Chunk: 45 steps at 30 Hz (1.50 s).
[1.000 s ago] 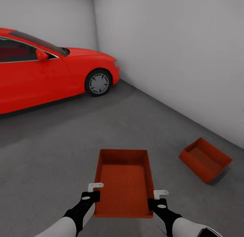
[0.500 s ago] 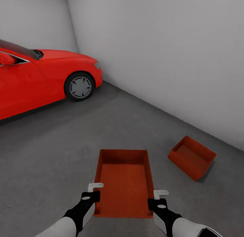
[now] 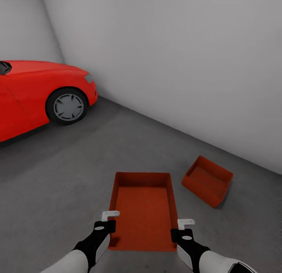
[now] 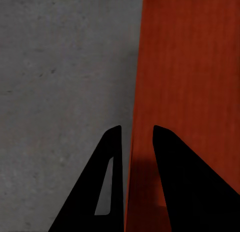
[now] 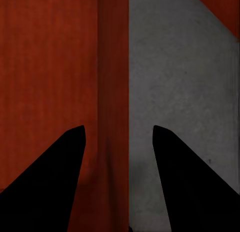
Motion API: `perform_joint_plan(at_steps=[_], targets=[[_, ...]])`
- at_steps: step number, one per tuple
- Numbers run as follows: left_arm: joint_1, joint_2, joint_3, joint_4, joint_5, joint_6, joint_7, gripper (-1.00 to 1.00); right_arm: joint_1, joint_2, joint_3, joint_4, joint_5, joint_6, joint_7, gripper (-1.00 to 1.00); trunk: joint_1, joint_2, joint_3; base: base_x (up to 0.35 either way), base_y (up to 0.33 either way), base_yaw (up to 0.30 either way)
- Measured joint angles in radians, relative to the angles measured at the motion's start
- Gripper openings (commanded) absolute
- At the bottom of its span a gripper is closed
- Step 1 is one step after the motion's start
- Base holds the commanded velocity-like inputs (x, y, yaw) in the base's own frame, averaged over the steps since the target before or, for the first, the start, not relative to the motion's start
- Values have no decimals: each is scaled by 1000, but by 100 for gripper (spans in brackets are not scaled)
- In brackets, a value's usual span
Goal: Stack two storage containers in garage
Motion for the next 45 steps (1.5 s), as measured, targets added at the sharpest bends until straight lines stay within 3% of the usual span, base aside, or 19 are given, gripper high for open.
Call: perform_joint_plan(at_steps=[45], targets=[[0, 0, 0, -2, 0, 0, 0, -100, 0, -1, 0, -2, 0, 0, 0, -100, 0, 0, 0, 322, 0, -293]])
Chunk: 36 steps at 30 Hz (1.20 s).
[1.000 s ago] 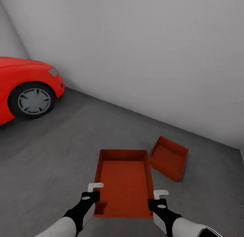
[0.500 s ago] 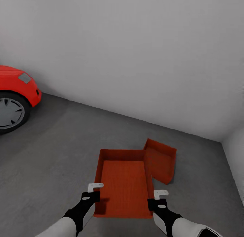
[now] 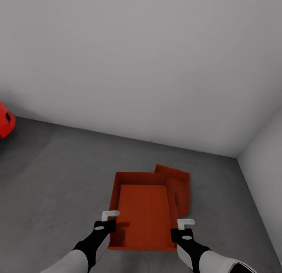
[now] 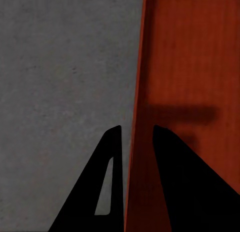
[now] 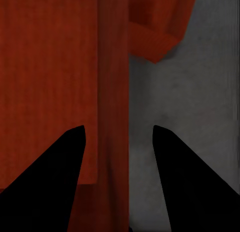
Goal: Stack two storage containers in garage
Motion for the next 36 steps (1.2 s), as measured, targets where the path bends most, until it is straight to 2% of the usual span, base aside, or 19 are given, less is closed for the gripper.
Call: perform_joint_plan(at_steps=[36], targets=[[0, 0, 0, 2, 0, 0, 0, -100, 0, 1, 0, 2, 0, 0, 0, -100, 0, 0, 0, 311, 0, -293]])
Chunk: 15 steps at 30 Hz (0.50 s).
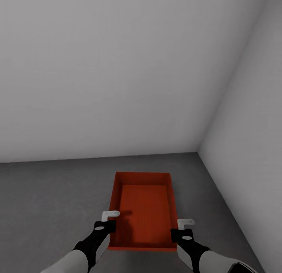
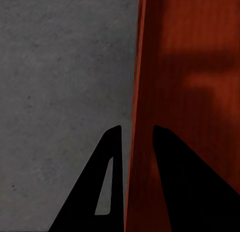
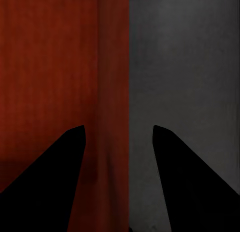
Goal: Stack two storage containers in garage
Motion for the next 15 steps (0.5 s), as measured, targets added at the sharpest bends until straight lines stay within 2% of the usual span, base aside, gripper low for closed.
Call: perform_joint_plan(at_steps=[6, 10, 15], targets=[[0, 0, 0, 0, 0, 0, 0, -100, 0, 0, 0, 0, 0, 0, 0, -100, 0, 0, 0, 177, 0, -293], [0, 0, 0, 0, 0, 0, 0, -100, 0, 0, 0, 0, 0, 0, 0, -100, 0, 0, 0, 75, 0, -287], [0, 0, -1, -1, 1, 0, 0, -100, 0, 0, 1, 0, -1, 0, 0, -100, 0, 0, 0, 5, 0, -46]])
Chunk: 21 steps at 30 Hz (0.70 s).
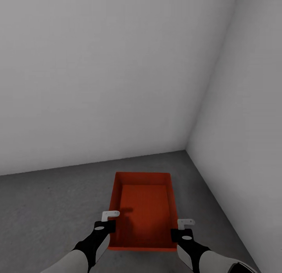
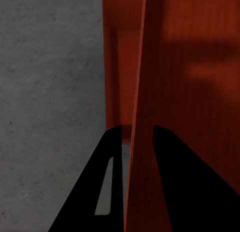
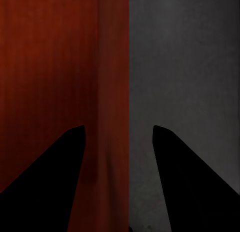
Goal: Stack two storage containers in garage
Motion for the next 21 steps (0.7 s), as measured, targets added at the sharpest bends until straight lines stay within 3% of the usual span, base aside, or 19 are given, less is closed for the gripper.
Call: perform_joint_plan(at_steps=[21], targets=[[0, 0, 0, 0, 0, 0, 0, -100, 0, 0, -1, 0, 1, 0, 0, -100, 0, 0, 0, 0, 0, 0]])
